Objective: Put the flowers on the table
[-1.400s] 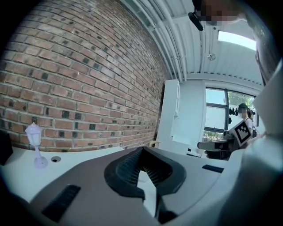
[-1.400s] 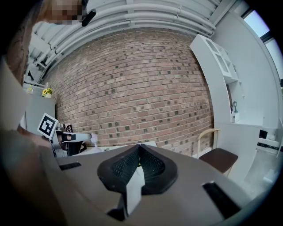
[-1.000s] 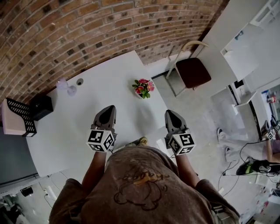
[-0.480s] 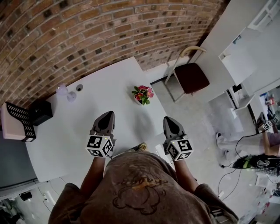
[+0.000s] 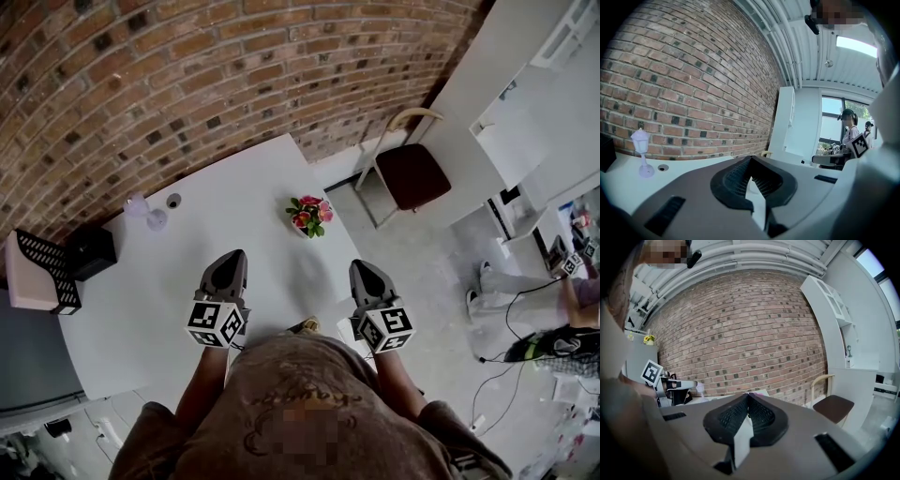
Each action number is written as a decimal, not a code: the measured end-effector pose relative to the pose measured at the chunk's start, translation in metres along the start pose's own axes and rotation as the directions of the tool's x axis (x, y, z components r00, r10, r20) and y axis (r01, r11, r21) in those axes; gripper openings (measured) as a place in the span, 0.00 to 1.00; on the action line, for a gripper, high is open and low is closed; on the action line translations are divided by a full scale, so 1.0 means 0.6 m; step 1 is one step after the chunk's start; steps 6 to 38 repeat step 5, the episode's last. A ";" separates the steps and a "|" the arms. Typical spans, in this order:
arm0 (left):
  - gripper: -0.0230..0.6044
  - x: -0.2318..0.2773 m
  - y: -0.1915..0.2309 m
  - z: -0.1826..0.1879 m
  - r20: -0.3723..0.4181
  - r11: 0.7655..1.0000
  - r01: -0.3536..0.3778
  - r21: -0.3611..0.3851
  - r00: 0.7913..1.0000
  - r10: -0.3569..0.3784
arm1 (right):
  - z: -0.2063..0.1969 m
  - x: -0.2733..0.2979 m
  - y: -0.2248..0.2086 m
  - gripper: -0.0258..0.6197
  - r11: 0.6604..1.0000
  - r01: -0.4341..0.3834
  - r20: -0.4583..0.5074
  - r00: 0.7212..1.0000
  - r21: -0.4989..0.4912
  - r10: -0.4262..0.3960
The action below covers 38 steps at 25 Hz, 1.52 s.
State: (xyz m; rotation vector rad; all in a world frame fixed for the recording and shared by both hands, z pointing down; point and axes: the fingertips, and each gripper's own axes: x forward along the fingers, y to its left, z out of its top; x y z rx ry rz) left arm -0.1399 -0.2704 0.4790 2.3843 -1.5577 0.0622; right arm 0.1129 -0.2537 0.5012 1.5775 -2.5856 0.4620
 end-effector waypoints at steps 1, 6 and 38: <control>0.07 0.000 0.001 0.000 0.000 1.000 -0.001 -0.001 1.000 0.001 | 0.000 0.000 0.001 0.04 1.000 -0.001 0.000 1.000 0.001 0.001; 0.07 0.001 0.000 -0.002 0.002 1.000 0.000 -0.001 1.000 0.000 | -0.004 0.000 0.002 0.04 1.000 -0.003 -0.004 1.000 0.004 0.003; 0.07 0.001 0.000 -0.002 0.002 1.000 0.000 -0.001 1.000 0.000 | -0.004 0.000 0.002 0.04 1.000 -0.003 -0.004 1.000 0.004 0.003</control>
